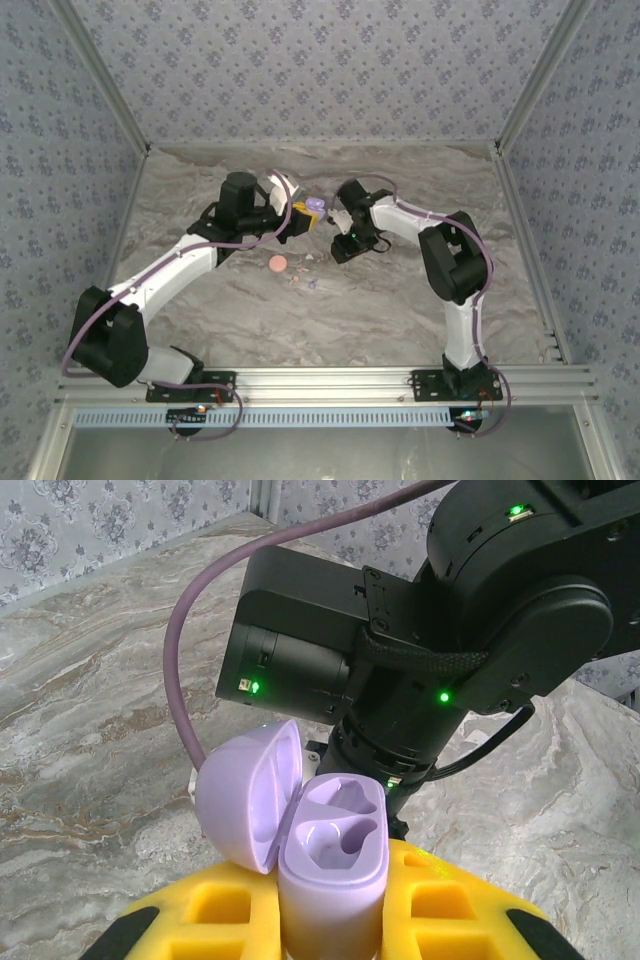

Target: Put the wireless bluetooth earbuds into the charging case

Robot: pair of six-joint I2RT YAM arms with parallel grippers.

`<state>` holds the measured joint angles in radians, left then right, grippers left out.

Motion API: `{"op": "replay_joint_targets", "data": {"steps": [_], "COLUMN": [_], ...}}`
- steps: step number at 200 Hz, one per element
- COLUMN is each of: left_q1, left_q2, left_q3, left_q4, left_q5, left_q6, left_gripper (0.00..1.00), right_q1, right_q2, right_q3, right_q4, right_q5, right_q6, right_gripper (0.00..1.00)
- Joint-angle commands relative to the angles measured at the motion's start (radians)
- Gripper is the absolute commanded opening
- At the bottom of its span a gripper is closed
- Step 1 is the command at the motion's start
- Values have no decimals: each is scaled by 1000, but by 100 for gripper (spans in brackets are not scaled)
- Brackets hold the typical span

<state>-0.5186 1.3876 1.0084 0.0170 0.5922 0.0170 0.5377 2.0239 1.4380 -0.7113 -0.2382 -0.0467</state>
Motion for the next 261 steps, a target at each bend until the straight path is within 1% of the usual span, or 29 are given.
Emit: {"op": "replay_joint_targets", "data": {"steps": [1, 63, 104, 130, 162, 195, 227, 261], "left_q1": [-6, -6, -5, -5, -5, -5, -6, -6], "left_q2": [-24, -26, -24, -25, -27, -27, -25, -25], "left_q3": [-1, -2, -3, -2, -3, -2, -1, -1], "left_q4": [-15, -19, -17, -17, -20, -17, -17, -15], "left_q5": [2, -3, -3, -3, -2, 0, 4, 3], "left_q6": [11, 16, 14, 14, 15, 14, 11, 10], "left_gripper": [13, 13, 13, 13, 13, 13, 13, 13], "right_q1": [10, 40, 56, 47, 13, -24, -32, -32], "right_q2": [24, 54, 62, 62, 39, 7, 9, 15], "right_q3": [27, 33, 29, 24, 5, -17, -18, -12], "right_q4": [-34, -41, -40, -32, -16, -3, -10, -19], "right_q5": [26, 96, 154, 196, 215, 245, 258, 242], "right_q6": [-22, -25, -10, 23, 70, 122, 128, 138], "right_gripper": [44, 41, 35, 30, 27, 27, 27, 32]}}
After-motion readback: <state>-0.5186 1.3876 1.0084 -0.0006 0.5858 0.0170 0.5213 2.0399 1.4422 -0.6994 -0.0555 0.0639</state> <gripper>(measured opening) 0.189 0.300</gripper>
